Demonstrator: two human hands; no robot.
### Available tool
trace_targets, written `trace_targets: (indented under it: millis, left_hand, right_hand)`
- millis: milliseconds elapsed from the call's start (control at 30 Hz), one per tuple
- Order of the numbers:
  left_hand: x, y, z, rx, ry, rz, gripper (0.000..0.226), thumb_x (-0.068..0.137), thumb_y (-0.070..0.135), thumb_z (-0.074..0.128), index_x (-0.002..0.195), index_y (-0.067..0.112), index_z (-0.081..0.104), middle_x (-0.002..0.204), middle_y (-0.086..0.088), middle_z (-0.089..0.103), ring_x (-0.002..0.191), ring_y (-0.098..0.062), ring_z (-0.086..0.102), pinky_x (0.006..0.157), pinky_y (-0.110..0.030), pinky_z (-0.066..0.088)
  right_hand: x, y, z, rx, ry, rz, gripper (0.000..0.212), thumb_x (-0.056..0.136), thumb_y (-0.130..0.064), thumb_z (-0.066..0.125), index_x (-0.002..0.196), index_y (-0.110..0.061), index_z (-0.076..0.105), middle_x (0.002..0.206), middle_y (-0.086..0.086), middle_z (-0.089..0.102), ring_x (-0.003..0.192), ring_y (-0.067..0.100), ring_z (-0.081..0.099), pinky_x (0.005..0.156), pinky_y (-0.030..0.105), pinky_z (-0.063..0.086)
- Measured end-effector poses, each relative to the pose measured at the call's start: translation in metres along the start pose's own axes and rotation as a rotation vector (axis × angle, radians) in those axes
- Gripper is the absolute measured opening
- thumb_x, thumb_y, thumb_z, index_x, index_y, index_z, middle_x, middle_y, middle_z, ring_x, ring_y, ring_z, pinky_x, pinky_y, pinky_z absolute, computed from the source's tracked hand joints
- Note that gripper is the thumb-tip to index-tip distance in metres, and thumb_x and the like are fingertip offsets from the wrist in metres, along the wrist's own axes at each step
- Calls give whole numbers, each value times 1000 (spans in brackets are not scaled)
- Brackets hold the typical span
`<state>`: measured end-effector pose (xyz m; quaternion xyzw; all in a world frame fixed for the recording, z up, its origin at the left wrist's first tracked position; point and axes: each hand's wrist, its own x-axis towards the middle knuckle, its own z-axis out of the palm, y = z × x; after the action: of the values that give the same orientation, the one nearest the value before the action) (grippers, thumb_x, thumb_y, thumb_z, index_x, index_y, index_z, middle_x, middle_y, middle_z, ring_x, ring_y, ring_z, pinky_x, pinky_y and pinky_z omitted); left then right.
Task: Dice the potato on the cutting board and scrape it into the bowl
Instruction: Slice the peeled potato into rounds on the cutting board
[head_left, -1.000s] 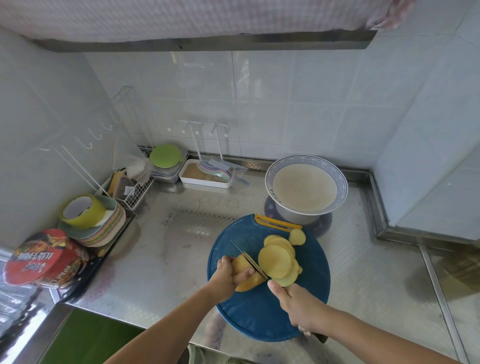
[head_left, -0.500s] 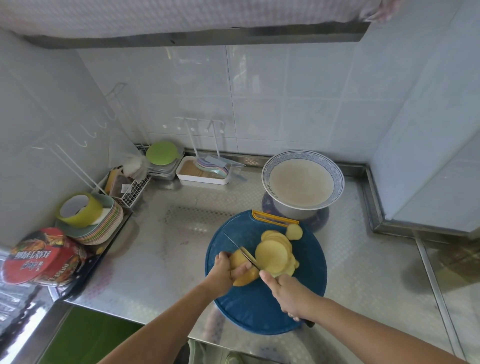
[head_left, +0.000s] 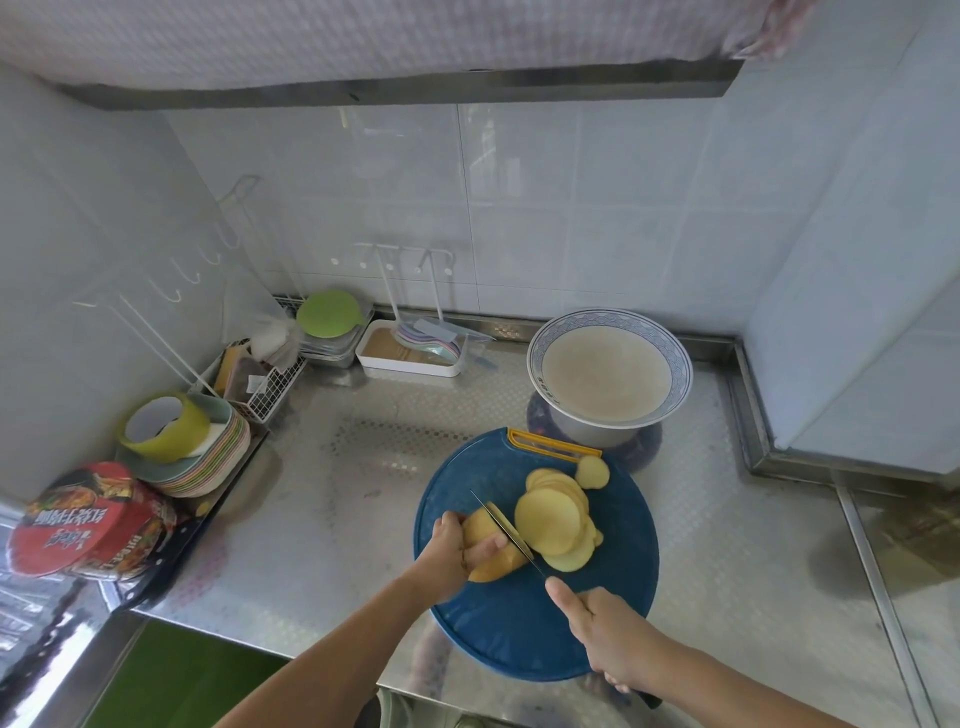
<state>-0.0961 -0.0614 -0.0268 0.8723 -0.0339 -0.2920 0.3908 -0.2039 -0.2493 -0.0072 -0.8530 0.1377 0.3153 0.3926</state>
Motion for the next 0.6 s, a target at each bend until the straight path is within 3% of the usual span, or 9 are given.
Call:
trace_targets:
  millis: [133, 233, 300, 433, 600]
  left_hand:
    - [6, -3, 3, -5, -1, 2, 59, 90, 36, 62, 130, 1, 36, 132, -17, 46, 113, -24, 51, 98, -31, 43]
    - [13, -2, 5, -68, -55, -50, 53, 93, 24, 61, 133, 3, 32, 131, -10, 40, 93, -3, 48, 85, -16, 40]
    - [18, -2, 7, -84, -90, -73, 51, 94, 20, 59, 133, 4, 30, 130, -7, 37, 86, -1, 46, 75, -7, 40]
    - [21, -5, 6, -84, -103, -69, 50, 95, 21, 58, 133, 6, 29, 130, -7, 36, 87, -1, 47, 66, -2, 42]
    - [22, -6, 2, 8, -92, -36, 53, 95, 33, 57, 132, 7, 31, 129, -7, 40, 105, -10, 45, 79, -13, 41]
  right_hand:
    - [0, -1, -2, -4, -13, 14, 58, 99, -62, 17, 66, -17, 33, 61, -4, 34, 50, 7, 34, 57, 19, 33]
    - [2, -2, -3, 4, -28, 30, 58, 98, -63, 18, 66, -17, 32, 58, -3, 34, 44, 6, 34, 51, 18, 32]
    - [5, -4, -3, 4, -34, 42, 60, 98, -65, 17, 66, -16, 31, 56, -3, 33, 37, 5, 34, 46, 18, 31]
    - [11, -5, -2, 54, -46, 60, 59, 97, -66, 20, 66, -17, 29, 52, -5, 30, 29, 3, 31, 39, 16, 28]
    - [19, -6, -2, 141, -60, 75, 57, 96, -68, 23, 69, -18, 29, 50, -6, 27, 29, 5, 26, 36, 18, 29]
